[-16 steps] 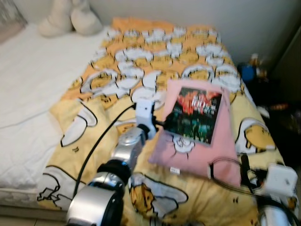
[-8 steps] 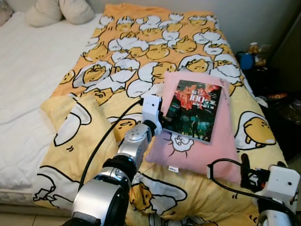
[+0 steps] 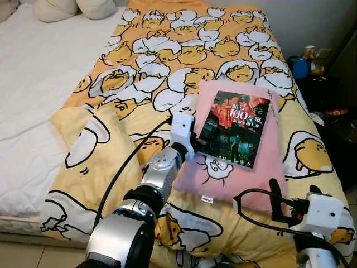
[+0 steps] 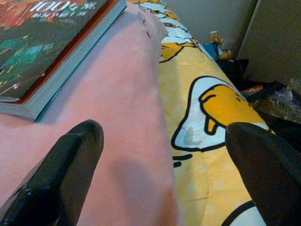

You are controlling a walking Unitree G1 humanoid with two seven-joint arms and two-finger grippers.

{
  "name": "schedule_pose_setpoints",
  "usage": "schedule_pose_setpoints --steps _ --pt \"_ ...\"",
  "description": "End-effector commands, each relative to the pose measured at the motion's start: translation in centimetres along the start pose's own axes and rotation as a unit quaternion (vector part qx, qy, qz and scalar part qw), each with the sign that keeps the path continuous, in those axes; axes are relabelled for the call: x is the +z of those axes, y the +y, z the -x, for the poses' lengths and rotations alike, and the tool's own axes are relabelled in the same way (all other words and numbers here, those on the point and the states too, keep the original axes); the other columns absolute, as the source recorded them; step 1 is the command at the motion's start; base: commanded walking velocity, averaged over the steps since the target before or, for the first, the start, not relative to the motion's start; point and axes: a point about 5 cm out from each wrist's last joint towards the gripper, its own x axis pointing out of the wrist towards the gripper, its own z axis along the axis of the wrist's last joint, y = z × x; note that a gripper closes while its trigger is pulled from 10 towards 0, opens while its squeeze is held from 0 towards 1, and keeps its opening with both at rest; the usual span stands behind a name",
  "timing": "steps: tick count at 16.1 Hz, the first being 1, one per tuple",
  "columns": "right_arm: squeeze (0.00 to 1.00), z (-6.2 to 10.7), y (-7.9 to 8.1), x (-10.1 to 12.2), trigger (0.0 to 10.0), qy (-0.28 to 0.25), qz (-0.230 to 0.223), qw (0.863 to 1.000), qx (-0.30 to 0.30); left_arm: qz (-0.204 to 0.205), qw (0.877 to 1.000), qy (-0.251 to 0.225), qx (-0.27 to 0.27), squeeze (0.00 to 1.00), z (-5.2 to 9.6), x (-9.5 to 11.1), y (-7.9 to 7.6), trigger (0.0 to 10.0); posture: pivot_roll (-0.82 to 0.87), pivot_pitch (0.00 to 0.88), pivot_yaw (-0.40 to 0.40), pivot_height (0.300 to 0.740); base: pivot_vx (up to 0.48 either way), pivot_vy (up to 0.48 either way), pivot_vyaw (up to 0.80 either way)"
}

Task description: Clean up the room

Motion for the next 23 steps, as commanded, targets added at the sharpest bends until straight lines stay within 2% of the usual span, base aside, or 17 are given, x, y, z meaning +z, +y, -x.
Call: schedule_pose_setpoints --steps 1,3,5,6,7,8,10,12,16,19,21,23 --pt "0.0 0.1 0.1 -0.4 10.0 0.014 -0.003 1.0 0.004 0.006 0.999 0.02 -0.025 0.0 -0.3 -0.8 -1.4 10.0 -0.11 0.215 0.053 0.74 0.0 0.0 0.0" --pt "0.0 0.2 0.2 -0.5 10.0 0.017 -0.003 1.0 0.006 0.009 0.999 0.023 -0.045 0.0 -0.4 -0.9 -2.0 10.0 -0.12 0.214 0.058 0.74 0.0 0.0 0.0" --pt "0.0 0.3 0.2 -0.7 10.0 0.021 -0.003 1.0 0.006 0.008 0.997 0.048 -0.066 0.0 -0.3 -1.6 -2.6 10.0 -0.12 0.21 0.063 0.74 0.0 0.0 0.0" --pt "0.0 0.2 0.3 -0.8 10.0 0.024 -0.004 1.0 0.006 -0.01 0.995 0.06 -0.074 0.0 -0.2 -2.2 -2.9 10.0 -0.12 0.206 0.069 0.74 0.0 0.0 0.0" --pt "0.0 0.2 0.3 -0.9 10.0 0.024 -0.004 1.0 0.007 -0.016 0.995 0.055 -0.086 0.0 -0.1 -2.2 -3.2 6.5 -0.11 0.205 0.07 0.74 0.0 0.0 0.0" --pt "0.0 0.1 0.4 -0.9 10.0 0.025 -0.005 1.0 0.006 -0.022 0.993 0.052 -0.107 0.0 -0.1 -2.3 -3.8 0.0 -0.11 0.203 0.071 0.74 0.0 0.0 0.0" --pt "0.0 0.0 0.5 -1.1 10.0 0.026 -0.006 1.0 0.005 -0.024 0.99 0.056 -0.128 0.0 -0.1 -2.6 -4.5 0.0 -0.11 0.202 0.081 0.74 0.0 0.0 0.0" --pt "0.0 -0.2 0.7 -1.3 10.0 0.029 -0.009 1.0 0.006 -0.07 0.983 0.059 -0.159 0.0 0.1 -3.0 -5.4 0.0 -0.09 0.201 0.088 0.74 0.0 0.0 0.0" --pt "0.0 -0.8 1.4 -1.6 10.0 0.029 -0.017 0.999 0.005 -0.046 0.979 0.099 -0.173 0.0 0.7 -4.4 -5.4 0.0 -0.08 0.193 0.107 0.74 0.0 0.0 0.0" --pt "0.0 -0.9 1.3 -1.6 10.0 0.028 -0.017 0.999 0.002 -0.002 0.982 0.104 -0.157 0.0 0.7 -4.5 -5.0 0.0 -0.08 0.191 0.111 0.74 0.0 0.0 0.0" --pt "0.0 -1.0 1.3 -1.6 10.0 0.026 -0.016 1.0 -0.001 0.002 0.981 0.119 -0.152 0.0 0.7 -4.6 -4.8 0.0 -0.07 0.196 0.117 0.74 0.0 0.0 0.0" --pt "0.0 -1.2 1.5 -1.7 10.0 0.026 -0.017 1.0 -0.001 0.044 0.982 0.11 -0.146 0.0 0.5 -4.3 -4.7 0.0 -0.06 0.194 0.121 0.74 0.0 0.0 0.0"
